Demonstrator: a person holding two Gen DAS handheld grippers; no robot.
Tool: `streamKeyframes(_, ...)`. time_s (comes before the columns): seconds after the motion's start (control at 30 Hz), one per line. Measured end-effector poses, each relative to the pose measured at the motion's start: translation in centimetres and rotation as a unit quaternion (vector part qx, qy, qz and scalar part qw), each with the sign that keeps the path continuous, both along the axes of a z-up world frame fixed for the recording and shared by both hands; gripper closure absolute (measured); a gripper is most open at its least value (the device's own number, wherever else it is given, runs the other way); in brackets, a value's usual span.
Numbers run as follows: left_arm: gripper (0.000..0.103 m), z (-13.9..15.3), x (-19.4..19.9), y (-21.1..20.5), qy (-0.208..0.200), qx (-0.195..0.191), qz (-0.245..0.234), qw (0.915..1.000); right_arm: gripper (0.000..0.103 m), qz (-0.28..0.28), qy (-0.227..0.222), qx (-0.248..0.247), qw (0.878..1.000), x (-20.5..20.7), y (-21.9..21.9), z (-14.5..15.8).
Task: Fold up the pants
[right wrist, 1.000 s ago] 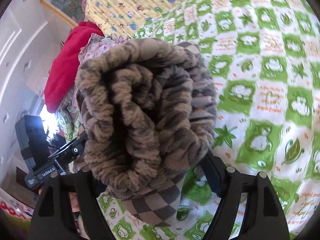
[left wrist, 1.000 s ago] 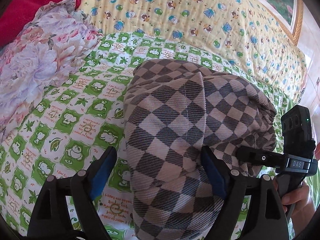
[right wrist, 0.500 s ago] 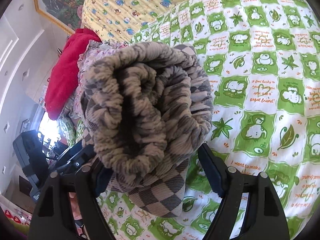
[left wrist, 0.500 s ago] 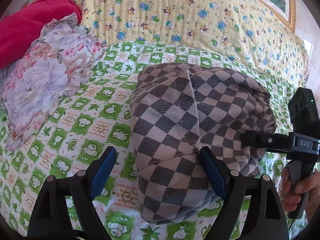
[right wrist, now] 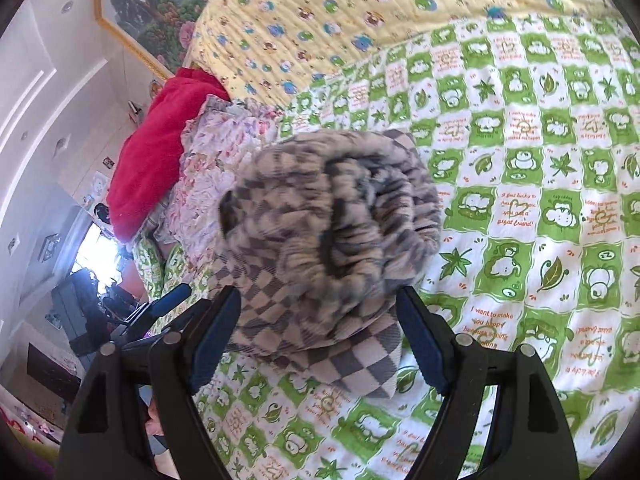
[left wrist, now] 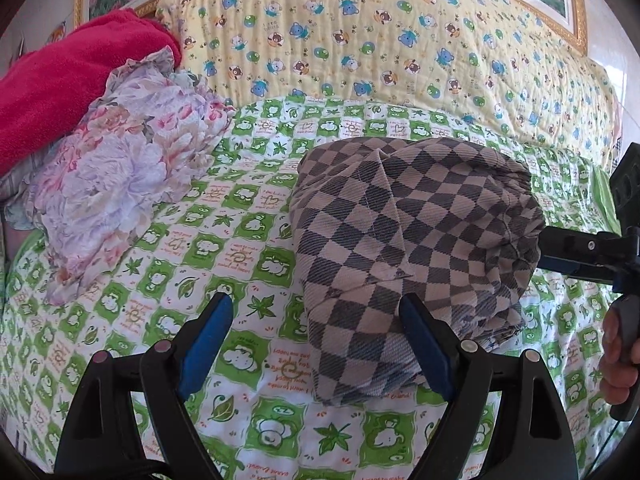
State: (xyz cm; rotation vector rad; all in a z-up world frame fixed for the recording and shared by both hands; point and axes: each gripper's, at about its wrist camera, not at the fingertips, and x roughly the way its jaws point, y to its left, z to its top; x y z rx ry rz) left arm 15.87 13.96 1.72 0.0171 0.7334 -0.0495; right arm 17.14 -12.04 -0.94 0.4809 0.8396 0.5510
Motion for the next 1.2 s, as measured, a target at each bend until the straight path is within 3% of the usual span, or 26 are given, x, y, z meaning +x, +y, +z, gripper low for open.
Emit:
streamKeyframes(0.3, 0.016, 0.6, -2.1, -0.2, -0.012, 0.035, 0.007, 0.9993, 0.023, 0.023, -0.039, -0.069, 0.997, -2.1, 2.4, 2.5)
streamKeyframes(0.67, 0.012, 1.4, -4.3, 0.2, -0.027, 0.071, 0.029, 0.9967, 0.022, 0.02, -0.067, -0.194, 0.978, -4.3, 5.0, 3.1)
streamKeyframes(0.9, 0.006, 1.8, -4.7, 1.9, -0.017, 0.052, 0.039, 0.9978, 0.022, 0.025, -0.098, -0.229, 0.968, -4.9, 5.3, 3.4)
streamKeyframes(1.2, 0.005, 1.7, -5.1, 1.2, -0.023, 0.061, 0.043, 0.997, 0.022, 0.045, -0.119, -0.276, 0.953, -5.6, 6.2, 3.1)
